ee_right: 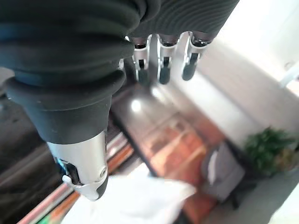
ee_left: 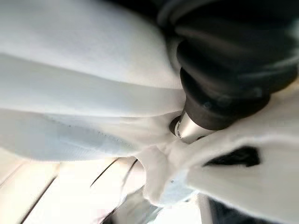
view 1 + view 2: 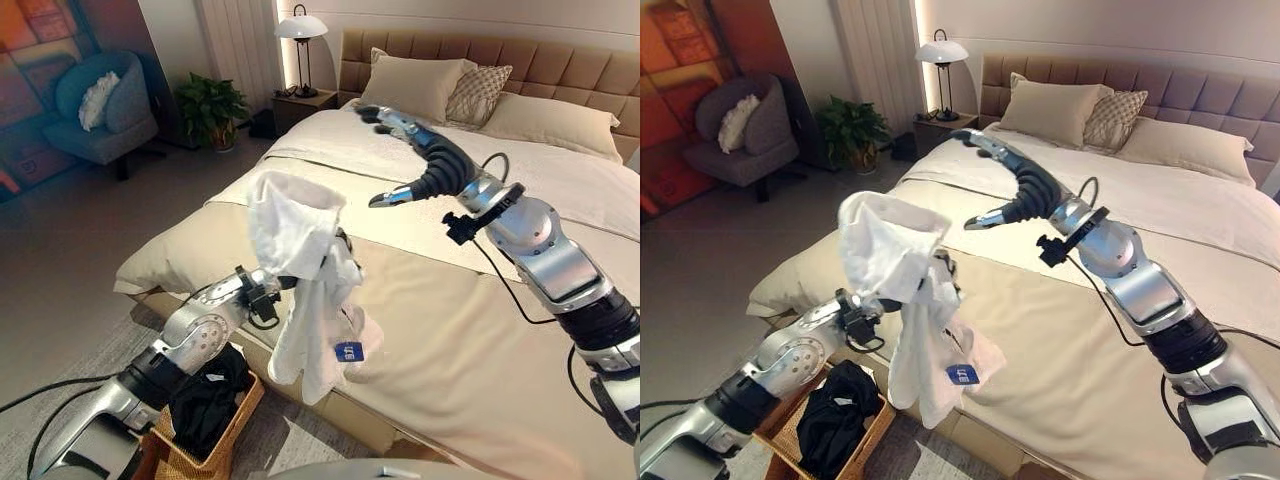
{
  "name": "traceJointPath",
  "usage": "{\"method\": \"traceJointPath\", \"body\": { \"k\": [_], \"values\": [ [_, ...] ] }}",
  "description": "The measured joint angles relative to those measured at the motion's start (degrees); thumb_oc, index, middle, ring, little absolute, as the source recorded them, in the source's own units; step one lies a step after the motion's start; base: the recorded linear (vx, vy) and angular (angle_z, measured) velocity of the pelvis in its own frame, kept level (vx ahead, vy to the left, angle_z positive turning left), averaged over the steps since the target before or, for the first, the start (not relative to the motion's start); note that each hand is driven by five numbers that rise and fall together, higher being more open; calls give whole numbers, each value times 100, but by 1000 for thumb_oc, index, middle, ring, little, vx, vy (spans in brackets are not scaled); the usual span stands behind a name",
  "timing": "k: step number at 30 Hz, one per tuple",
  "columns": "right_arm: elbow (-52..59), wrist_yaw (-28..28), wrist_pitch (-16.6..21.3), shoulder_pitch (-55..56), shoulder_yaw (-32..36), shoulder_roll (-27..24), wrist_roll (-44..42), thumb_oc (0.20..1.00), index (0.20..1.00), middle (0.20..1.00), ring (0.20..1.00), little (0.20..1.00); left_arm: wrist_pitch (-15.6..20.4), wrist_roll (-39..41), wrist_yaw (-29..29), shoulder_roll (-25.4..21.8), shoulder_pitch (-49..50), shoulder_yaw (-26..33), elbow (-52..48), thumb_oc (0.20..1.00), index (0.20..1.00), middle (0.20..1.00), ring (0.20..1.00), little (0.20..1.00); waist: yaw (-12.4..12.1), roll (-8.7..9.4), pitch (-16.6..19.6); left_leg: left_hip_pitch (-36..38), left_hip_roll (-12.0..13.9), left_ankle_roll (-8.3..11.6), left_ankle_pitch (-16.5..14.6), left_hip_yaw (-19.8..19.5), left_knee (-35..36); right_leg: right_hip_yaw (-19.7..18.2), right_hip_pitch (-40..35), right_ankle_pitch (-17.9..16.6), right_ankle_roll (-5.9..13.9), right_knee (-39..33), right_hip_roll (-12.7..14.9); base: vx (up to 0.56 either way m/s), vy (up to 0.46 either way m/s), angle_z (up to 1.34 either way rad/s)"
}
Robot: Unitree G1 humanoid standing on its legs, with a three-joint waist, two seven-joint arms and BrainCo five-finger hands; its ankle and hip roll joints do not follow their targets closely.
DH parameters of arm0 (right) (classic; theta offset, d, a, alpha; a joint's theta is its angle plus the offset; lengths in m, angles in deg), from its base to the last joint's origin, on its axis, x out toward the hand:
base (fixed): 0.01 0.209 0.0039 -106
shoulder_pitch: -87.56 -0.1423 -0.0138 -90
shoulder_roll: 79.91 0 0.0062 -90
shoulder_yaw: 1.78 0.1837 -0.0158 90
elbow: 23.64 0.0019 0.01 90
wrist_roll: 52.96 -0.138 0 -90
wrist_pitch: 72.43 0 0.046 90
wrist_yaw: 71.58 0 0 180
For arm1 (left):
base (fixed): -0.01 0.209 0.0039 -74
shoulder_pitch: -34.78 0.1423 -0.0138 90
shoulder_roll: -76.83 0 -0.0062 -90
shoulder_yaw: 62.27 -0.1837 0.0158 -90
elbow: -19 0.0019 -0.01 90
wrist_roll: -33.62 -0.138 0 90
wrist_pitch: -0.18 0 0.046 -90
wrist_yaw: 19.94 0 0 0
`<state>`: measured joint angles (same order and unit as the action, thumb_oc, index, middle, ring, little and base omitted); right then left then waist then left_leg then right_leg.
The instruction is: Pick up clothes into the bucket
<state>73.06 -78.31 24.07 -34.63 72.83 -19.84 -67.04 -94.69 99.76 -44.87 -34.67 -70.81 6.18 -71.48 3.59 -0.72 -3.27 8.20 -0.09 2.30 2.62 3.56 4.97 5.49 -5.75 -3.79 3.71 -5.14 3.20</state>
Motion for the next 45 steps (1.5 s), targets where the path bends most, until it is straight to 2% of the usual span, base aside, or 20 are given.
{"method": "traceJointPath", "body": {
  "k": [5,8,10,13,15,17,18,19,22,24,30,33,34,36,38,40,42,45],
  "values": [
    [-208,244,-7,798,800,33,-5,1000,1000,1000,1000,1000,291,-261,341,-80,777,1126,490,200,200,200,200,200,-69,3,-35,3,4,7,-16,-59,1,57,-23,43,0,-15,-1,18,-17,6],
    [-400,296,-20,1134,1040,29,-4,1000,1000,1000,1000,1000,454,-576,546,-94,1013,1557,715,200,200,200,200,200,-135,12,-99,4,4,7,-23,-59,2,58,-13,50,4,-16,1,0,0,0],
    [-547,338,-42,1334,1188,84,-1,1000,1000,1000,1000,1000,630,-995,740,-83,1112,1858,941,200,200,200,200,200,-139,16,-191,4,2,8,-23,-60,1,63,-21,50,4,-15,2,0,0,0],
    [-672,375,-62,1871,1531,188,145,1000,1000,1000,1000,1000,900,-2119,1285,-142,1437,2438,1105,200,200,200,200,200,-144,17,-293,-4,1,8,-23,-69,0,71,-21,59,-1,-3,2,0,0,0],
    [-902,489,-89,2194,1807,441,225,1000,1000,1000,1000,1000,1045,-2667,1657,-63,1650,2879,1197,200,200,200,200,200,-145,21,-349,-13,0,5,-26,-72,-1,84,-6,66,-9,1,3,-21,11,1],
    [-1242,618,-103,2681,1999,751,347,1000,1000,1000,1000,1000,1176,-3277,2228,244,1771,3429,1341,200,200,200,200,200,-143,25,-383,-74,-6,7,-27,-78,-6,105,49,71,-7,6,6,-45,17,5],
    [-1471,707,-99,2920,2204,1099,385,1000,1000,1000,1000,1000,1334,-3524,2521,592,1813,3821,1333,200,200,200,200,200,-157,51,-425,-98,-3,7,-27,-85,-10,115,66,73,-8,6,8,-102,11,6],
    [-1701,765,-228,3224,2159,1282,407,1000,1000,1000,1000,1000,1363,-3623,2785,730,1888,3991,1368,200,200,200,200,200,-164,47,-524,-108,-9,8,-26,-94,-10,126,61,76,-13,5,5,-103,11,5],
    [-2278,858,-241,3606,2115,1693,447,1000,1000,1000,1000,1000,1454,-3835,3273,808,1943,4101,1387,200,200,200,200,200,-163,65,-685,-410,-13,20,-37,-119,-169,139,372,116,4,170,25,-114,3,3],
    [-2527,920,-253,3794,2144,1960,443,1000,1000,1000,1000,1000,1556,-3841,3527,846,1910,4123,1378,200,200,200,200,200,-154,74,-925,-618,-20,25,-40,-135,-327,153,549,125,2,326,56,-261,9,0],
    [-3275,1162,-125,3812,2068,2307,436,1000,1000,1000,1000,1000,1957,-3785,4068,827,1288,4121,1339,200,200,200,200,200,-136,328,-1649,-1707,-10,51,-196,-258,-1208,203,1549,245,-30,1107,100,-160,3,7],
    [-3922,1345,-32,3698,1868,2321,436,1000,1000,1000,1000,1000,2040,-3784,4286,484,914,4003,1540,200,200,200,200,200,-138,545,-1944,-2181,7,91,-233,-400,-1468,309,1951,280,-79,1319,113,-88,12,20],
    [-4014,1389,-32,3688,1777,2324,437,1000,1000,1000,1000,1000,2043,-3779,4372,273,832,4029,1558,200,200,200,200,200,-148,654,-2087,-2341,21,84,-256,-417,-1571,313,2111,319,-124,1413,107,-49,9,7],
    [-4025,1463,20,3638,1679,2305,442,1000,1000,1000,1000,1000,2056,-3778,4478,8,747,4027,1603,200,200,200,200,200,-142,758,-2252,-2615,47,110,-280,-443,-1769,330,2330,319,-125,1513,91,-80,17,3],
    [-4060,1491,84,3573,1613,2277,442,1000,1000,1000,1000,1000,2135,-3771,4537,-217,573,4004,1783,200,200,200,200,200,-151,821,-2409,-2866,68,75,-361,-488,-2020,366,2477,319,-124,1582,71,-100,19,5],
    [-4114,1560,200,3514,1466,2243,439,1000,1000,1000,1000,1000,2245,-3648,4669,-650,142,3795,2036,200,200,200,200,200,-149,903,-2623,-3406,87,103,-447,-625,-2452,464,2867,327,-135,1797,60,-122,29,17],
    [-4182,1615,225,3423,1367,2254,436,1000,1000,1000,1000,1000,2269,-3586,4736,-910,-167,3588,2264,200,200,200,200,200,-152,964,-2691,-3715,93,103,-455,-672,-2627,492,3124,326,-134,1914,59,-71,27,10],
    [-4266,1713,337,3351,1080,2249,429,1000,1000,1000,1000,1000,2287,-3588,4828,-1092,-466,3147,2610,200,200,200,200,200,-146,962,-2694,-4097,77,59,-578,-714,-2931,534,3417,348,-146,2116,83,-31,18,5]
  ]
}}
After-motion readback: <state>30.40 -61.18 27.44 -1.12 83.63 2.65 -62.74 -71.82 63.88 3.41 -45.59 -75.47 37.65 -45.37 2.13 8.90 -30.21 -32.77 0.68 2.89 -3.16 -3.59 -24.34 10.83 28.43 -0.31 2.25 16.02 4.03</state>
